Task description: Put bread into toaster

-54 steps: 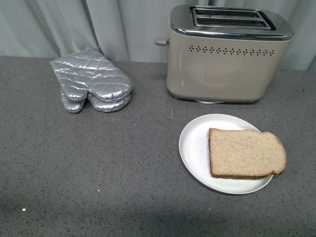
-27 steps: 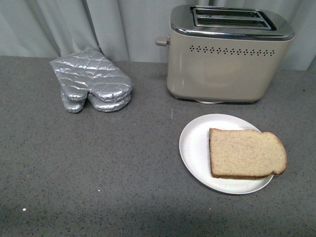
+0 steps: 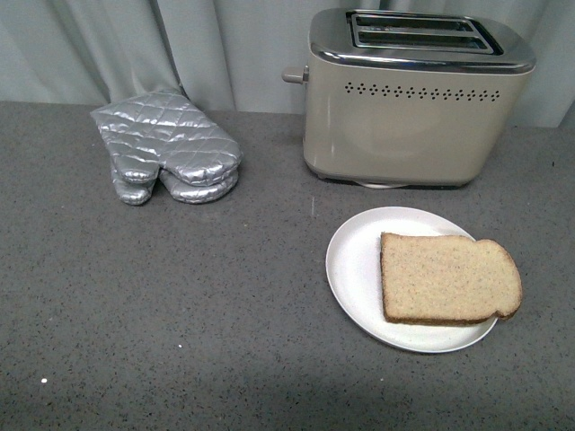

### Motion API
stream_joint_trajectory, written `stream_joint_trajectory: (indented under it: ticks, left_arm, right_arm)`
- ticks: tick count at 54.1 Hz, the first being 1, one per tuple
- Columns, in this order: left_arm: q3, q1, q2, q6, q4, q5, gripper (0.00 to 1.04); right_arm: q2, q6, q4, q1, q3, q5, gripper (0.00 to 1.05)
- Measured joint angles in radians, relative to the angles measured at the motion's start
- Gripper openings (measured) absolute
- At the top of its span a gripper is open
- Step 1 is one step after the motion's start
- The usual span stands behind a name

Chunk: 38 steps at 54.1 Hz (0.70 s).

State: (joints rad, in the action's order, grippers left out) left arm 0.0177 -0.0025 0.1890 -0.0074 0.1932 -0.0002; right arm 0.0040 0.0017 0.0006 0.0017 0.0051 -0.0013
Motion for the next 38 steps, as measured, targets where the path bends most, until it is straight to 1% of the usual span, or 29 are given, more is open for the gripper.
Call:
stream_joint_trajectory:
  ticks: [4,6,8,10,17,18,23,26,28,32,36,38]
  left_arm:
    - [0.000,0.000,-0.016,0.000,-0.017,0.000,0.04]
    - [0.000,0.000,-0.052,0.000,-0.058,0.000,0.04]
    - [0.000,0.000,-0.107,0.000,-0.140,0.001,0.04]
    - [0.000,0.000,-0.143,0.000,-0.176,0.001,0.04]
    - [0.000,0.000,-0.183,0.000,-0.190,0.000,0.04]
    - [0.000,0.000,-0.183,0.000,-0.191,0.000,0.06]
    - [0.000,0.000,-0.184,0.000,-0.191,0.000,0.29]
    - [0.000,0.000,-0.184,0.000,-0.191,0.000,0.40]
    - [0.000,0.000,-0.184,0.000,-0.191,0.000,0.45]
    - [0.000,0.000,-0.185,0.000,-0.191,0.000,0.58]
    - [0.000,0.000,-0.185,0.000,-0.191,0.000,0.69]
    - [0.000,0.000,-0.185,0.000,-0.191,0.000,0.78]
  right_arm:
    - [0.000,0.000,0.000,0.000,0.000,0.000,0.95]
    - [0.000,0.000,0.000,0.000,0.000,0.000,0.95]
    - [0.000,0.000,0.000,0.000,0.000,0.000,0.95]
    - [0.000,0.000,0.000,0.000,0.000,0.000,0.95]
    - [0.000,0.000,0.000,0.000,0.000,0.000,0.95]
    - [0.000,0.000,0.000,0.000,0.000,0.000,0.95]
    - [0.002,-0.009,-0.002,-0.001,0.000,-0.004,0.95]
    - [0.050,-0.102,-0.060,-0.020,0.024,-0.063,0.95]
    - [0.103,-0.154,-0.056,-0.028,0.033,-0.080,0.95]
    - [0.258,-0.210,0.002,-0.044,0.051,-0.095,0.95]
    - [0.416,-0.213,0.075,-0.052,0.075,-0.115,0.95]
    - [0.553,-0.208,0.140,-0.056,0.100,-0.130,0.95]
